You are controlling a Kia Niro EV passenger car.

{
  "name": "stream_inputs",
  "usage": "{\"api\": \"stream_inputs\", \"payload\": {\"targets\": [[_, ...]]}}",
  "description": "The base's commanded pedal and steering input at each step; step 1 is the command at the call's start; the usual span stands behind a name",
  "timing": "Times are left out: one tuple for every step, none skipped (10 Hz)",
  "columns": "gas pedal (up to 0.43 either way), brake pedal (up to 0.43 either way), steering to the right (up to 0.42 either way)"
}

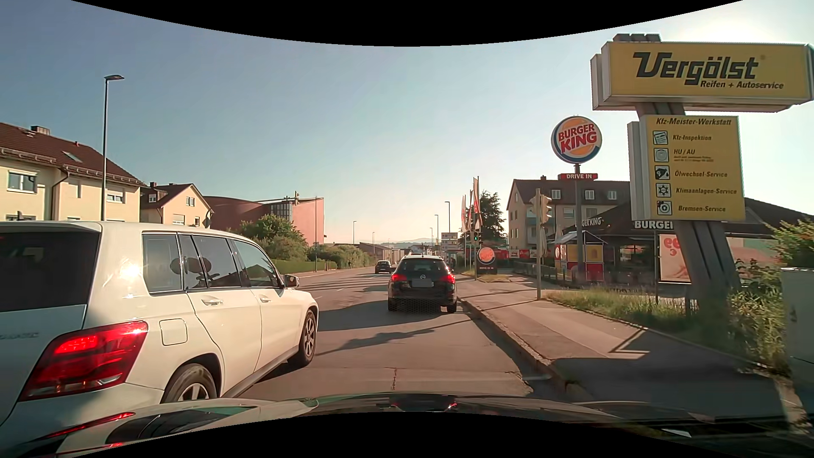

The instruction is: Follow the waypoints while adhering to traffic rules and regulations

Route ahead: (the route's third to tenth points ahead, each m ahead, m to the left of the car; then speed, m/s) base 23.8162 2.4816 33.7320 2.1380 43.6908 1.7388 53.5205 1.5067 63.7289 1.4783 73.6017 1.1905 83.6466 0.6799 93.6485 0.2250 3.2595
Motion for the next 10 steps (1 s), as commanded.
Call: {"api": "stream_inputs", "payload": {"targets": [[0.0,0.159,0.012],[0.0,0.14,0.016],[0.0,0.122,0.017],[0.0,0.11,0.017],[0.0,0.098,0.016],[0.0,0.085,0.015],[0.0,0.085,0.015],[0.0,0.079,0.015],[0.0,0.079,0.015],[0.0,0.085,0.014]]}}
